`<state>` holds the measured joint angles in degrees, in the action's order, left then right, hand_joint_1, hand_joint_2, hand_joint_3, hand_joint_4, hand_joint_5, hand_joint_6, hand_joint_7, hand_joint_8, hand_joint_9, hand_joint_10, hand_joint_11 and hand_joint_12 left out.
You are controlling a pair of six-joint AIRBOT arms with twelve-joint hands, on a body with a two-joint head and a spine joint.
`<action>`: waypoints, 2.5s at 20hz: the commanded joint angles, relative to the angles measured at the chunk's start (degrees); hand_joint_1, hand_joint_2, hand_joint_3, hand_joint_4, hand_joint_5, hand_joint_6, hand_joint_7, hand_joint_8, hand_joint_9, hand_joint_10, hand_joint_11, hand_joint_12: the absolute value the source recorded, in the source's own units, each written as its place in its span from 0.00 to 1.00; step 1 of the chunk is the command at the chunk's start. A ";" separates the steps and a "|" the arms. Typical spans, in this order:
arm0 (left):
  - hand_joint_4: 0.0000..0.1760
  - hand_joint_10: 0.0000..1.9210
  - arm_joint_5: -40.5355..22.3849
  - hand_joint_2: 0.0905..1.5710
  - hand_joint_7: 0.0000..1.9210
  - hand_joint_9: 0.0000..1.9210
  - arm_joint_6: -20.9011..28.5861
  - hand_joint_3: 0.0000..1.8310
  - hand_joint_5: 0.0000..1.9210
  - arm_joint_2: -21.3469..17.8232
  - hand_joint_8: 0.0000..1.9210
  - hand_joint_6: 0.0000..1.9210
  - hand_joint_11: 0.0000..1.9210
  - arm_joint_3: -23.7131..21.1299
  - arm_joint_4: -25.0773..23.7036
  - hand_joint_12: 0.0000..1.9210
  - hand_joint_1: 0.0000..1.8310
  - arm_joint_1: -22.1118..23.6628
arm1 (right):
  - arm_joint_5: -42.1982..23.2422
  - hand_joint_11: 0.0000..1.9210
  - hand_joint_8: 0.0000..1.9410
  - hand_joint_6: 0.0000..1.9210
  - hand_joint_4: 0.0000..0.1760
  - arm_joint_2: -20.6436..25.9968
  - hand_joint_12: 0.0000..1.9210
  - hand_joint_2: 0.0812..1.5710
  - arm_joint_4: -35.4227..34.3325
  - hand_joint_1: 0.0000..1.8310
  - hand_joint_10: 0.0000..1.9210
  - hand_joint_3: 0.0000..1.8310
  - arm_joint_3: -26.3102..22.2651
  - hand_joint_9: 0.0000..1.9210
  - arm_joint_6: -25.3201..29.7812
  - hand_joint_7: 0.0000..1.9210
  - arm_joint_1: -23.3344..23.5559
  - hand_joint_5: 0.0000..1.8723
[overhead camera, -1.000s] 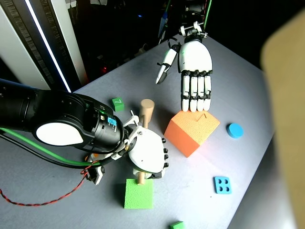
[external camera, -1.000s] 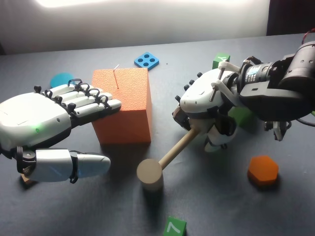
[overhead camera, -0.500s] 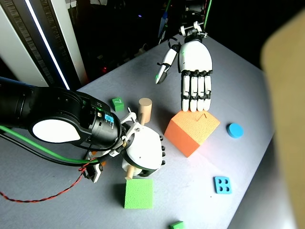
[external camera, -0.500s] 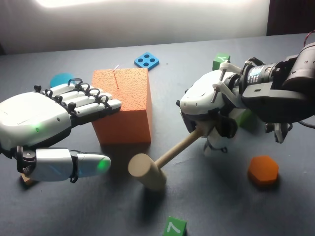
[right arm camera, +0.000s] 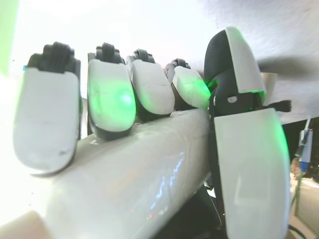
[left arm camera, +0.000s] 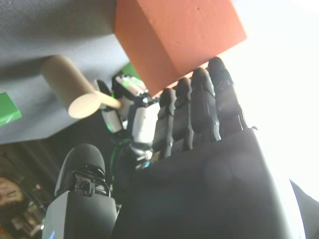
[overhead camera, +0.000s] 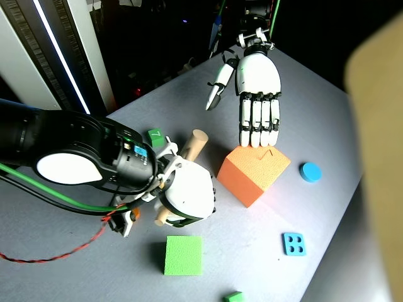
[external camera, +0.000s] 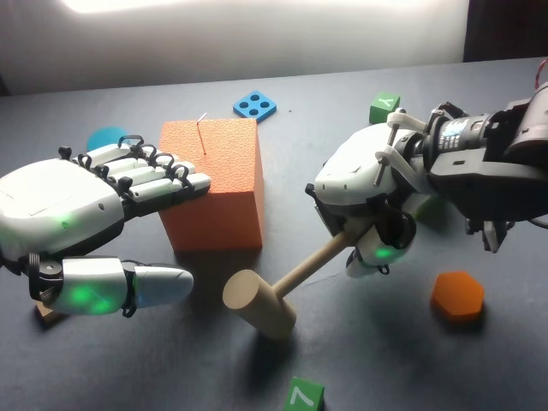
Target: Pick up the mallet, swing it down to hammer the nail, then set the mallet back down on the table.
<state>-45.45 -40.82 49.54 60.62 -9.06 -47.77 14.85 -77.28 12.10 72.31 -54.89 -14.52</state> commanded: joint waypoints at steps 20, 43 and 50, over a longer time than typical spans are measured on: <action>0.00 0.00 -2.59 0.75 0.12 0.12 0.36 0.00 0.09 0.10 0.00 0.00 0.00 -0.01 -0.30 0.25 0.00 0.26 | -17.05 1.00 1.00 1.00 1.00 17.86 1.00 0.91 0.67 0.55 1.00 0.00 -12.02 0.93 7.44 0.87 8.80 0.77; 0.00 0.00 -2.59 0.75 0.11 0.11 0.41 0.00 0.08 -0.16 0.00 0.00 0.00 -0.18 -0.41 0.22 0.00 0.04 | -30.37 1.00 1.00 1.00 1.00 16.02 1.00 0.90 -53.20 0.60 1.00 0.00 -10.27 0.94 -49.02 0.89 10.20 0.79; 0.00 0.00 -2.42 0.76 0.09 0.09 0.40 0.00 0.07 -0.04 0.00 0.00 0.00 -0.08 -0.41 0.20 0.00 0.06 | -40.08 1.00 1.00 1.00 1.00 12.10 1.00 0.88 -81.10 0.58 1.00 0.00 -10.86 0.93 -66.12 0.88 9.62 0.79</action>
<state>-45.06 -40.80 49.47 60.62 -9.43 -47.72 -21.45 -65.87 -70.78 61.47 -121.36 -5.52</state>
